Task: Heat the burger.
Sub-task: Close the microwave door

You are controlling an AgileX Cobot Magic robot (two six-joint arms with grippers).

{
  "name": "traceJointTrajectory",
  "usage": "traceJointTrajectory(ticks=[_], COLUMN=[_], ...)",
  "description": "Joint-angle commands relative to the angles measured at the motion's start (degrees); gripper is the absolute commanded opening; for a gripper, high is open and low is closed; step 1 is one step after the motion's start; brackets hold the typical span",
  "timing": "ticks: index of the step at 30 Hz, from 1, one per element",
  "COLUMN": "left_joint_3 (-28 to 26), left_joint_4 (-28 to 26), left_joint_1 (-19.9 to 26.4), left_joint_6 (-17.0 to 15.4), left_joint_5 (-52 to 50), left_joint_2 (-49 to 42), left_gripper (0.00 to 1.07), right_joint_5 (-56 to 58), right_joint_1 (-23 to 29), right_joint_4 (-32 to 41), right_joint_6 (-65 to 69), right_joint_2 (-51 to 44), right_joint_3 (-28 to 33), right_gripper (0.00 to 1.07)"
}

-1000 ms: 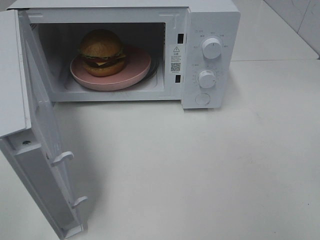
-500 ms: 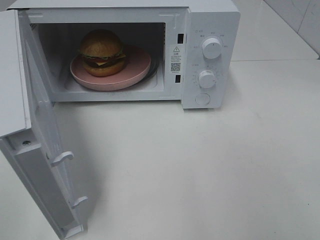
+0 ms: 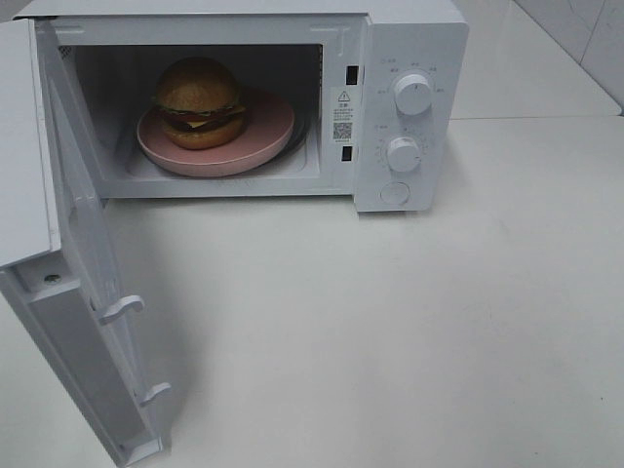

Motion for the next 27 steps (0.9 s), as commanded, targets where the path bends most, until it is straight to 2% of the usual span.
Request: traceJointTrajectory(ticks=[1,27], left_joint_3=[0.1,0.1], left_joint_4=[-0.1,-0.2], left_joint_1=[-0.2,-0.2], left_joint_6=[-0.1,-0.1], left_joint_5=[0.3,0.3], left_joint_2=[-1.0,-0.9], left_gripper=[1.0,1.0], right_joint_5=[-0.5,-0.5], right_joint_1=[-0.9,-0.9], right_joint_4=[0.2,0.2], right_joint_6=[-0.3,-0.2], right_joint_2=[-3.0,-4.2], right_joint_3=[0.1,0.1], right_gripper=[0.71,0.71])
